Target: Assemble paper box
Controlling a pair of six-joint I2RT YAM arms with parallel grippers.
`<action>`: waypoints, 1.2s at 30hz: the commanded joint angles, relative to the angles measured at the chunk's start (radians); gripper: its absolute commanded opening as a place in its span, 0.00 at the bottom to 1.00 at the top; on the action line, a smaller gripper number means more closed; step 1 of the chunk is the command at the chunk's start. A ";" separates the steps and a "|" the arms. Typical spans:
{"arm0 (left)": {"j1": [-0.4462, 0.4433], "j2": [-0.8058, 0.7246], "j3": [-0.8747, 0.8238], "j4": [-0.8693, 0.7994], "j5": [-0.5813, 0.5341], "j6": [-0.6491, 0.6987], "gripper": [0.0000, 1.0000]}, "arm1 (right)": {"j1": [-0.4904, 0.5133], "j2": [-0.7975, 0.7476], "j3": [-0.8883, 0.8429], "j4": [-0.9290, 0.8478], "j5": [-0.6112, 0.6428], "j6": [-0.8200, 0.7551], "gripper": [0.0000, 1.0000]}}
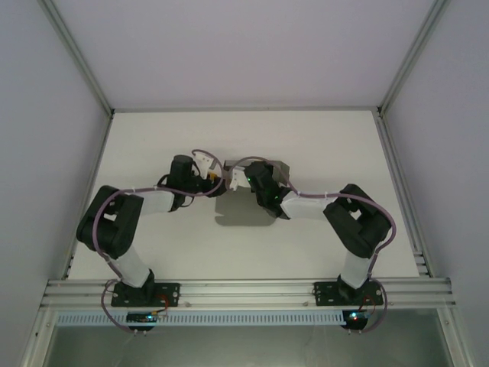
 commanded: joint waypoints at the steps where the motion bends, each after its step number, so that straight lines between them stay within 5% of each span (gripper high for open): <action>1: -0.022 0.024 0.024 0.083 -0.047 0.017 0.64 | 0.009 -0.021 0.004 -0.048 -0.004 0.047 0.00; 8: -0.058 0.047 0.020 0.123 -0.121 0.035 0.62 | 0.024 -0.016 -0.016 -0.021 0.003 0.054 0.00; 19: -0.084 0.086 0.005 0.249 -0.208 0.020 0.42 | 0.049 -0.009 -0.028 -0.041 0.004 0.069 0.00; 36: -0.112 0.160 0.030 0.337 -0.198 0.033 0.43 | 0.025 -0.017 -0.015 -0.138 -0.137 0.111 0.00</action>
